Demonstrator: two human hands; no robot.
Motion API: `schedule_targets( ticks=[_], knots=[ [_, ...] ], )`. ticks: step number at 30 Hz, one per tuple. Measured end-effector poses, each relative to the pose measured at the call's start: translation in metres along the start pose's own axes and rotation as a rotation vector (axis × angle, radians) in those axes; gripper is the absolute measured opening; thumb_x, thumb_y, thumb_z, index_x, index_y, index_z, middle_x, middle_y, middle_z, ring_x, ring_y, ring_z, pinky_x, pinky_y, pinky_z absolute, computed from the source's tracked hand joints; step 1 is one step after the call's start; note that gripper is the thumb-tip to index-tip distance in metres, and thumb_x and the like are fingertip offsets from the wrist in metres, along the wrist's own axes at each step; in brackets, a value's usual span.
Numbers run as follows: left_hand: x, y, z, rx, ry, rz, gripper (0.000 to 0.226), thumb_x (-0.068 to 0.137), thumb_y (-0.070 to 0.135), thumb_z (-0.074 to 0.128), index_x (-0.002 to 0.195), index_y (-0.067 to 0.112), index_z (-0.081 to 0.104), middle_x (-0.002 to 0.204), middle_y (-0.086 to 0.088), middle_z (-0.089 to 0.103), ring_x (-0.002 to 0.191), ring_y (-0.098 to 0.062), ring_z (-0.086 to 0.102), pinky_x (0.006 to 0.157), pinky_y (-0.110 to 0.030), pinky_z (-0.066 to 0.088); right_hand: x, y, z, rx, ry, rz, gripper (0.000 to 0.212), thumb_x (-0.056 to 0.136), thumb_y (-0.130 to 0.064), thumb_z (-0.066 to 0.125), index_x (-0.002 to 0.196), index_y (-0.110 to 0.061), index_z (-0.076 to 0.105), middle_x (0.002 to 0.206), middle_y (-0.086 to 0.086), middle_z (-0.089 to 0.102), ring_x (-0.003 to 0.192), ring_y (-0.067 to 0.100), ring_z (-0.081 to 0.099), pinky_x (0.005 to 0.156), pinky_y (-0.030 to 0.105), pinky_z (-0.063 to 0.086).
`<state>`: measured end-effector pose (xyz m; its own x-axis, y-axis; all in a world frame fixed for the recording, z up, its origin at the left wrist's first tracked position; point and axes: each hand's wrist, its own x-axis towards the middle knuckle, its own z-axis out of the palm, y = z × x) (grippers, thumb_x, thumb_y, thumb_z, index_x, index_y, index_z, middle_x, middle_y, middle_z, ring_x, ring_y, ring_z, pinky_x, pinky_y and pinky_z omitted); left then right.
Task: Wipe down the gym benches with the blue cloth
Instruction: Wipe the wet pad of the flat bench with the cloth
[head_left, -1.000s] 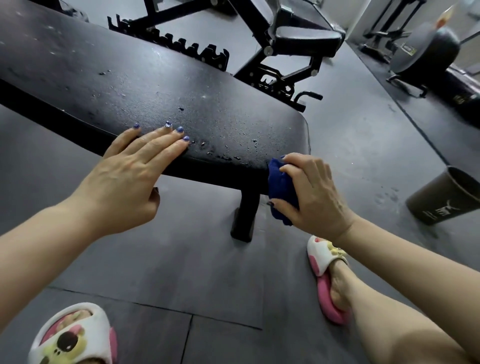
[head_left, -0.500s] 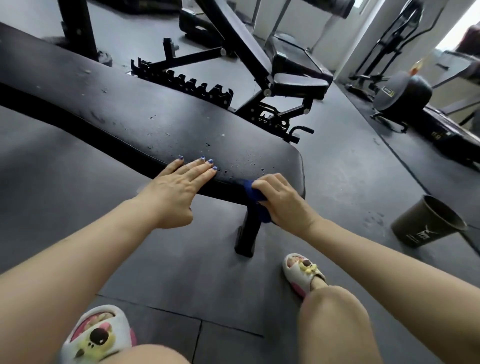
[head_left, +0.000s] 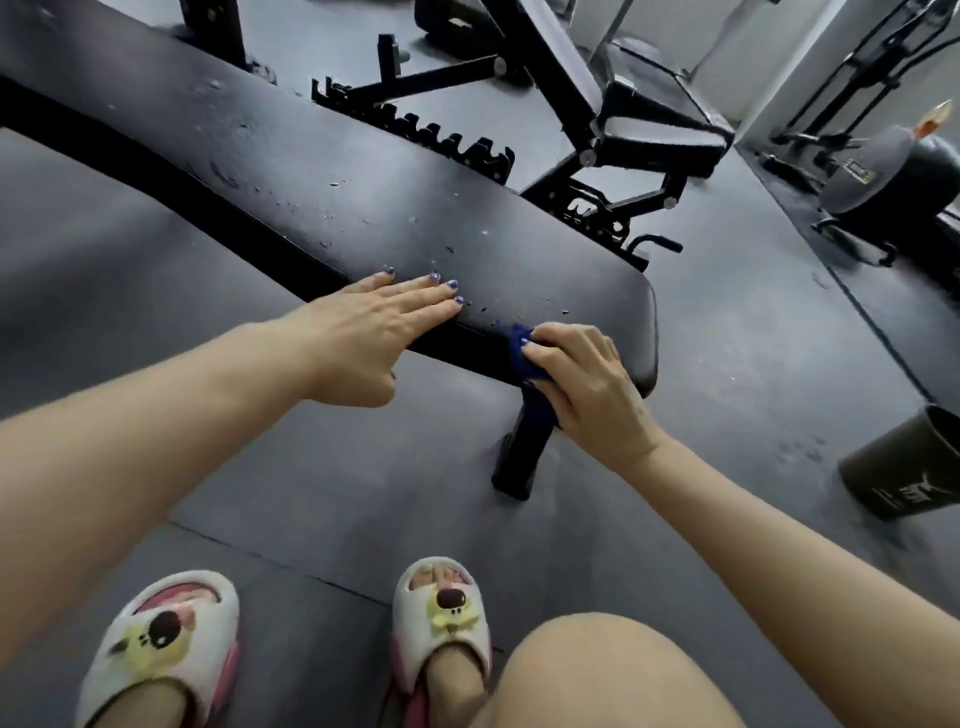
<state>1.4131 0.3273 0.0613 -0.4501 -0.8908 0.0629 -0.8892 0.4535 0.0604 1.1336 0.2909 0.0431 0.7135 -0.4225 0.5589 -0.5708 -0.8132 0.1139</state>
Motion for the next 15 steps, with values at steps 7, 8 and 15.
schedule_targets(
  ticks=[7,8,15],
  knots=[
    [-0.02,-0.069,0.021,0.003,0.364,-0.066,0.076,0.086,0.05,0.038,0.152,0.016,0.023,0.16,0.0,0.02,0.148,-0.012,0.011,0.121,-0.041,0.006,-0.032,0.023,-0.003,-0.123,0.045,-0.074,0.016,0.098,-0.012,0.055,0.114,-0.009,0.055,0.123,0.01,0.048,0.106,0.031,0.051,0.093,0.038,0.042],
    [-0.022,-0.077,0.025,0.005,0.372,-0.084,0.075,0.087,0.053,0.035,0.151,0.015,0.024,0.159,-0.001,0.023,0.148,-0.013,0.013,0.121,-0.042,0.008,-0.027,0.02,0.002,-0.143,0.065,-0.103,0.017,0.096,-0.009,0.059,0.113,-0.008,0.056,0.122,0.01,0.048,0.106,0.03,0.05,0.093,0.038,0.042],
    [-0.021,-0.091,0.039,0.01,0.45,-0.072,0.067,0.09,0.05,0.038,0.147,0.016,0.034,0.154,-0.002,0.035,0.145,-0.019,0.026,0.118,-0.048,0.017,0.062,-0.05,0.071,-0.269,0.168,-0.316,0.012,0.092,-0.014,0.063,0.103,-0.014,0.068,0.12,0.002,0.058,0.104,0.021,0.053,0.087,0.036,0.039]
  ],
)
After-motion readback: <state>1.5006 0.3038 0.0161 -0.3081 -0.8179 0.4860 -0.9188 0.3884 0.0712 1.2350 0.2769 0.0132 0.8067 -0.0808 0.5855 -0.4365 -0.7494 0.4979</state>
